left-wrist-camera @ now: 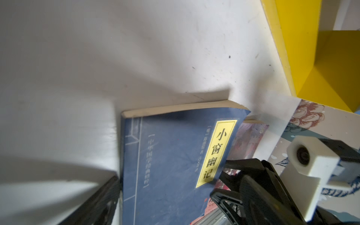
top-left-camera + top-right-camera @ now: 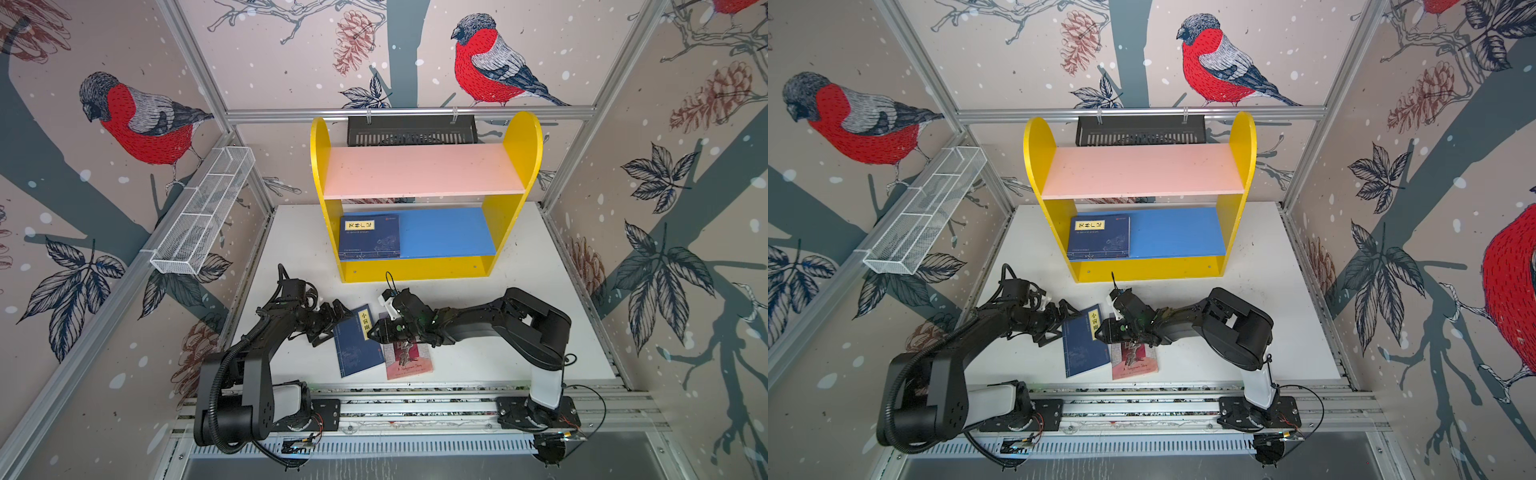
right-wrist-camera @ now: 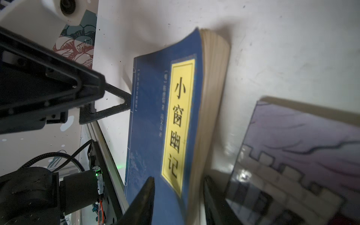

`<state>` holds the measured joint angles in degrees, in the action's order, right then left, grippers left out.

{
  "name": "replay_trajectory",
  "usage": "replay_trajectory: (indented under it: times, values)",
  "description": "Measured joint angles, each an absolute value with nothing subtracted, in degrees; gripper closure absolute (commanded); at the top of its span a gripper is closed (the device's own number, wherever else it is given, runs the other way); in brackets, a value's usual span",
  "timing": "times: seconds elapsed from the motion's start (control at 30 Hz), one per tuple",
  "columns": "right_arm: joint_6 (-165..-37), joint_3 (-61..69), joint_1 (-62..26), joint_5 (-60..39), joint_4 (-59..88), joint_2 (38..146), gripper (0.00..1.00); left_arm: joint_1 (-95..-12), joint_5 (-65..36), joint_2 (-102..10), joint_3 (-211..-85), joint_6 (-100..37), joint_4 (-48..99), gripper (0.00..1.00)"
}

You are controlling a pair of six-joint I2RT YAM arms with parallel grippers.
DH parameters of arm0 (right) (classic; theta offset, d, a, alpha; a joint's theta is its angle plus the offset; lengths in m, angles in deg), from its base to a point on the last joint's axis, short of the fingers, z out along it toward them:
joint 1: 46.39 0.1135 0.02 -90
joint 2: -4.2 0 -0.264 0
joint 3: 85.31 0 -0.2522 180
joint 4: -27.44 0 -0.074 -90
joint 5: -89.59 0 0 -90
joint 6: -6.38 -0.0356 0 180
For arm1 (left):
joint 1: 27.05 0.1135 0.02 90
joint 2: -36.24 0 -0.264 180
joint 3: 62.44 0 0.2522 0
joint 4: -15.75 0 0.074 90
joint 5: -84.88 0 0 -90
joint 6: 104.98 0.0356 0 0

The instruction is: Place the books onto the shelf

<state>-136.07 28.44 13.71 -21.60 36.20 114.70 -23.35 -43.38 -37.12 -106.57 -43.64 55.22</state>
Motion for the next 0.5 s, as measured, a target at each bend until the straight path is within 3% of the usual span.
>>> replay_trajectory:
  times: [0.33,0.5]
  values:
    - [-139.17,29.92,13.51,-21.25,41.12,115.96,0.96,-24.07,-44.06,-36.47,-106.0,-44.96,52.88,0.03]
    - [-140.29,30.73,13.38,-21.4,42.98,115.11,0.99,-24.01,-43.43,-35.26,-106.44,-44.96,53.21,0.03]
